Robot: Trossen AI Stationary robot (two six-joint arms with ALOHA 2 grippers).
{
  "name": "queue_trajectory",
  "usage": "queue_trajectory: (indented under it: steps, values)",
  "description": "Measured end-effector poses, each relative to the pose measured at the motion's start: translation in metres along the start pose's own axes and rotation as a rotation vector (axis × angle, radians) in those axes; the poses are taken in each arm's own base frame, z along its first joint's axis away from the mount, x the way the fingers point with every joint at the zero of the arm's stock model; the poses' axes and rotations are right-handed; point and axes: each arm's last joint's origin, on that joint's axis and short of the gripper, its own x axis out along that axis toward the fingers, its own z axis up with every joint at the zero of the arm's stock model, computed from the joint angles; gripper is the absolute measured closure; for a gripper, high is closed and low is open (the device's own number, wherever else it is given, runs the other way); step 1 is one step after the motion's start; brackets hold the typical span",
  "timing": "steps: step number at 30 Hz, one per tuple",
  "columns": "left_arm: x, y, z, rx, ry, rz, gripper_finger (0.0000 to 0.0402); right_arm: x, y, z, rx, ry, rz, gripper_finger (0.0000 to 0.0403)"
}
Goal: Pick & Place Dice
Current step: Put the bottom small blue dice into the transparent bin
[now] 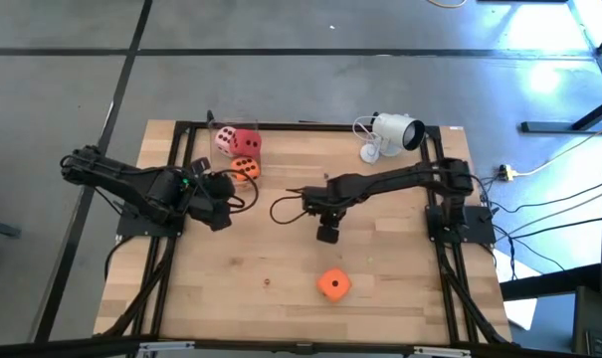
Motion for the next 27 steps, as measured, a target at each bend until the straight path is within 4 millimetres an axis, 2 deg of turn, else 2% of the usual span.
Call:
queue_trajectory:
  steps: [6,10,17,20,27]
  values:
    - [0.000,0.001,0.001,0.074,-0.030,0.052,0.0242,-0.046,0.003,-0.004,0.081,-0.125,0.061,0.0356]
    - [0.000,0.001,0.004,0.103,-0.079,0.084,0.0242,-0.085,0.004,-0.009,0.153,-0.269,0.103,0.0356]
    - [-0.006,-0.010,0.035,0.110,-0.358,0.056,0.0242,-0.157,0.004,-0.015,0.284,-0.624,0.257,0.0356]
    - [-0.011,-0.014,0.046,0.160,-0.452,0.005,0.0242,-0.180,0.004,-0.022,0.319,-0.714,0.310,0.0356]
    - [-0.018,-0.014,0.071,0.117,-0.647,-0.010,0.0242,-0.222,0.011,-0.037,0.333,-0.893,0.467,0.0356]
